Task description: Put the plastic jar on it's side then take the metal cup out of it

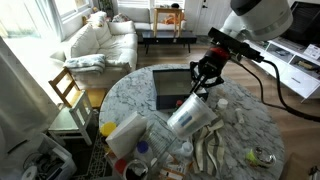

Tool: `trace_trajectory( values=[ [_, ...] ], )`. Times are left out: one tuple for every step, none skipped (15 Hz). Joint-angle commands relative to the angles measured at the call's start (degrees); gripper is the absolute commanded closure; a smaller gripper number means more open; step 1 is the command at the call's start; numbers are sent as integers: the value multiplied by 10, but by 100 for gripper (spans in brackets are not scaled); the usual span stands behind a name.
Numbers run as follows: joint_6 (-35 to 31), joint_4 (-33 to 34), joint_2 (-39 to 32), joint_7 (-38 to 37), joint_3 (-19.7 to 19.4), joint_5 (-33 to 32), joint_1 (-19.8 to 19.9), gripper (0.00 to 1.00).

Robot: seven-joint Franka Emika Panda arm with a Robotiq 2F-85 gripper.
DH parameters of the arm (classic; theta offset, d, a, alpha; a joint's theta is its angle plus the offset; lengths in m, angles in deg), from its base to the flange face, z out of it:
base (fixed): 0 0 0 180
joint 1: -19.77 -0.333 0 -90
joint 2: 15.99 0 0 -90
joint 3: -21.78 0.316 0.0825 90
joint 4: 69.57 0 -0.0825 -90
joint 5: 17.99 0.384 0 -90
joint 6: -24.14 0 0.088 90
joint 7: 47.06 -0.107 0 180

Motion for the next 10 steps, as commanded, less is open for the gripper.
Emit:
trace_trajectory(
  values=[
    [23,-3,-7,97,-9,83,8,99],
    [31,-3,-8,128,-11,100,10,99],
    [41,-2,-9,161,-14,115,13,99],
    [55,-3,-10,197,-18,124,17,99],
    [74,-4,-12,230,-22,133,20,99],
    [97,-5,-15,264,-27,133,25,99],
    [115,-4,-18,288,-31,120,27,99],
    [129,-4,-22,312,-34,110,29,99],
    [131,-3,-25,331,-36,103,30,99],
    [112,0,-18,289,-34,110,23,95]
  ],
)
